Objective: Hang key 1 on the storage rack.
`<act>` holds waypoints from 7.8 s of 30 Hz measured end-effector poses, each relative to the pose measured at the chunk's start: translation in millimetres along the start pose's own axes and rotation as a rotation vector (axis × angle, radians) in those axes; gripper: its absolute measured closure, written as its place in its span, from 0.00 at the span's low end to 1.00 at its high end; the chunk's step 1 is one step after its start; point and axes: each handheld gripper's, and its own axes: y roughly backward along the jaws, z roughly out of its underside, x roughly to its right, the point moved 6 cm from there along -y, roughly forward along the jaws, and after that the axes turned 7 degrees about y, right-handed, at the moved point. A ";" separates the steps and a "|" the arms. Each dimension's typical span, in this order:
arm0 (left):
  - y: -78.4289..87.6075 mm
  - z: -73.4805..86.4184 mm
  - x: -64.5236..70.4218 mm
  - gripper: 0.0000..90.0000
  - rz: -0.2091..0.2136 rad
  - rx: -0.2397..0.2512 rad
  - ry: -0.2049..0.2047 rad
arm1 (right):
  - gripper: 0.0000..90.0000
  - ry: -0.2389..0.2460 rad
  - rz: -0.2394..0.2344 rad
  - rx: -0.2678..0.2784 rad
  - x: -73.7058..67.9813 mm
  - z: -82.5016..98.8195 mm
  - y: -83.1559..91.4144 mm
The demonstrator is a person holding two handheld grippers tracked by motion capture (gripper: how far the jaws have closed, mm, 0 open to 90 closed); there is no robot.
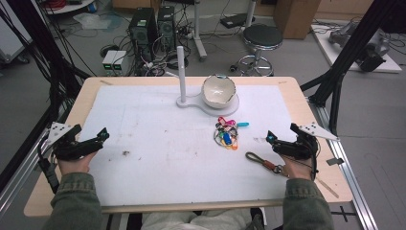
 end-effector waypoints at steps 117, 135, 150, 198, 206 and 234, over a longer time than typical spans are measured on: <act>-7.1 5.9 7.4 0.02 0.012 -0.022 -0.033 | 0.82 0.264 -0.357 -0.654 -19.7 70.0 -6.0; -7.2 5.6 6.8 0.02 0.014 -0.021 -0.030 | 0.83 0.179 -0.392 -0.570 -26.7 40.1 -8.1; -7.4 5.5 6.6 0.02 0.015 -0.020 -0.026 | 0.83 0.170 -0.400 -0.486 -34.3 3.6 -11.0; -9.5 5.3 5.0 0.02 0.029 -0.020 -0.009 | 0.82 0.160 -0.466 -0.362 -74.0 -80.6 -56.5; -9.4 5.1 4.5 0.02 0.032 -0.018 -0.004 | 0.82 0.175 -0.486 -0.355 -87.3 -95.3 -69.3; -10.6 6.3 5.0 0.02 0.039 -0.030 -0.008 | 0.82 0.158 -0.534 -0.333 -118.0 -132.1 -108.8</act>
